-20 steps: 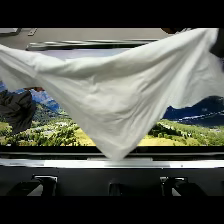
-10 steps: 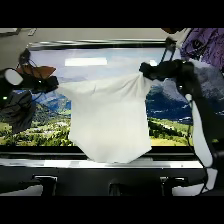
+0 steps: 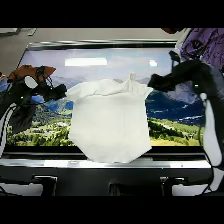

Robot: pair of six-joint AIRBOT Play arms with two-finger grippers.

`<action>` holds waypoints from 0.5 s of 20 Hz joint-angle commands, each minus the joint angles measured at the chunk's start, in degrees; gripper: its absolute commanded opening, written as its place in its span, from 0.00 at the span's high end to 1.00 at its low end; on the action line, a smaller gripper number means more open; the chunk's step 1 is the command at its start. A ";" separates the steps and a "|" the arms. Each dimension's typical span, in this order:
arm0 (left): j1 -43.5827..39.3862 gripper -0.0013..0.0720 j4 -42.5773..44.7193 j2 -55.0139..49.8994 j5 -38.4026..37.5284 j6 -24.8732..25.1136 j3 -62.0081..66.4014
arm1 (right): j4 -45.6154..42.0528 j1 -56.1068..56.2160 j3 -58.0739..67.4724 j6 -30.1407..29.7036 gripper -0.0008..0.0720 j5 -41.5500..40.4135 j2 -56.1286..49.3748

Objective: Fold the clothes and pants, and hang the long-sleeved shirts on hangers.

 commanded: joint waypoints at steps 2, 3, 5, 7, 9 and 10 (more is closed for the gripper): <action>0.85 0.96 -0.37 0.90 -4.52 0.13 -0.04 | 3.52 -10.93 -17.88 -5.97 0.32 -9.35 12.04; 0.79 0.96 -0.37 0.85 -6.10 0.15 -0.07 | 3.93 -11.54 -25.77 -4.37 0.31 -8.44 15.34; 0.66 0.96 -0.42 0.83 -8.26 0.13 -0.11 | 6.80 -10.99 -40.02 -3.65 0.31 -6.05 21.07; 0.61 0.96 -0.42 0.85 -9.97 0.11 -0.11 | 10.82 -9.44 -51.12 -3.67 0.31 -3.67 25.24; 0.61 0.96 -0.42 0.83 -11.69 0.11 -0.11 | 11.02 -7.34 -58.47 -3.32 0.31 -1.55 28.00; 0.61 0.96 -0.42 0.83 -12.41 0.11 -0.11 | 10.99 -6.08 -60.94 -2.49 0.31 -0.70 28.63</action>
